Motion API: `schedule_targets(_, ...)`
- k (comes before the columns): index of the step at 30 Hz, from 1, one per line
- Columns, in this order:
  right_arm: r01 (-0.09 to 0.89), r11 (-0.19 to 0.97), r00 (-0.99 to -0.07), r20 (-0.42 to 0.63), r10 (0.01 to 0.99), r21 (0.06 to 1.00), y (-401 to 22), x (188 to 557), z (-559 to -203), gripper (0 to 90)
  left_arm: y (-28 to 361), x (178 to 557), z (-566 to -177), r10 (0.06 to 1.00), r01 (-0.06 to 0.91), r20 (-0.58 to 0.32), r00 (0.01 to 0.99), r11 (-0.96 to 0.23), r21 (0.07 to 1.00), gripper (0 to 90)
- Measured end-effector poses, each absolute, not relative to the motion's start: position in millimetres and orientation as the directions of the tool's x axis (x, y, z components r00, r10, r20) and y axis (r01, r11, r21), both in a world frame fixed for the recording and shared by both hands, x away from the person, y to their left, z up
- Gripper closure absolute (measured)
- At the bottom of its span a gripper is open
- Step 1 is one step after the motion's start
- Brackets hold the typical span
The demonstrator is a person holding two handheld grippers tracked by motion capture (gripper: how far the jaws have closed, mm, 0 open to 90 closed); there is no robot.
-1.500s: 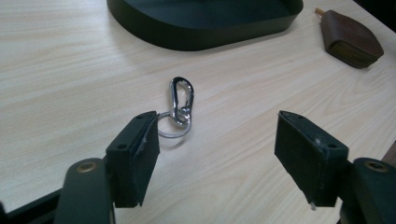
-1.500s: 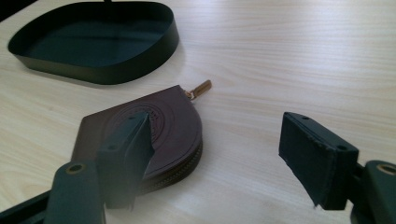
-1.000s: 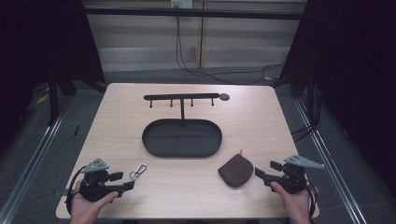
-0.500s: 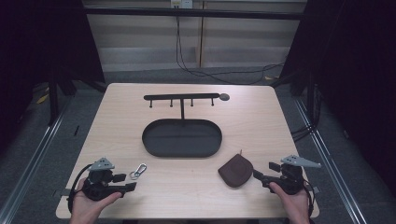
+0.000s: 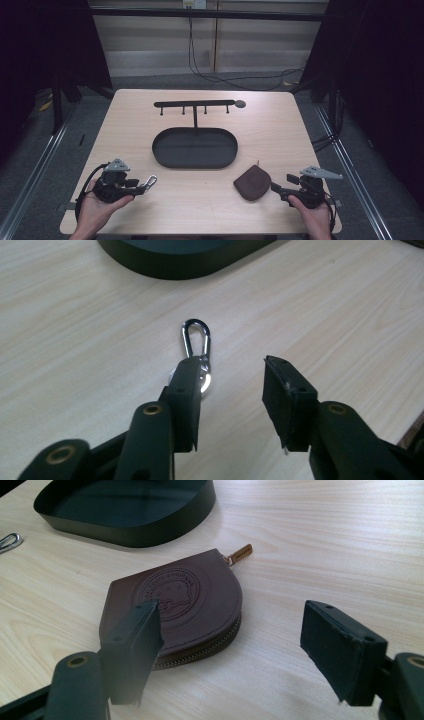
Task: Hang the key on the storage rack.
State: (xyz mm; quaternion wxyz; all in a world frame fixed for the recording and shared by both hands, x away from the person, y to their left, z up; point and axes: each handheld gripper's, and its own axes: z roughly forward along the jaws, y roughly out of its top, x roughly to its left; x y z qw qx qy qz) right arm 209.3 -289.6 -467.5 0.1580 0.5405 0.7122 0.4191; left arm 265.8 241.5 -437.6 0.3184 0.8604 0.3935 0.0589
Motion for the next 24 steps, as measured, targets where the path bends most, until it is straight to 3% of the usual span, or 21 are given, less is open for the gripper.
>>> schedule_targets(6, 0.642, 0.072, -0.368, 0.224, 0.902, 0.763, -289, 210, -468, 24.9, 235, 277, -439, 0.706, 0.645, -0.145, 0.694, -0.519, 0.561, 66.4)
schedule_targets(24, 0.65, 0.071, -0.369, 0.233, 0.9, 0.757, -289, 211, -469, 24.9, 227, 303, -446, 0.694, 0.668, -0.141, 0.706, -0.587, 0.459, 69.3)
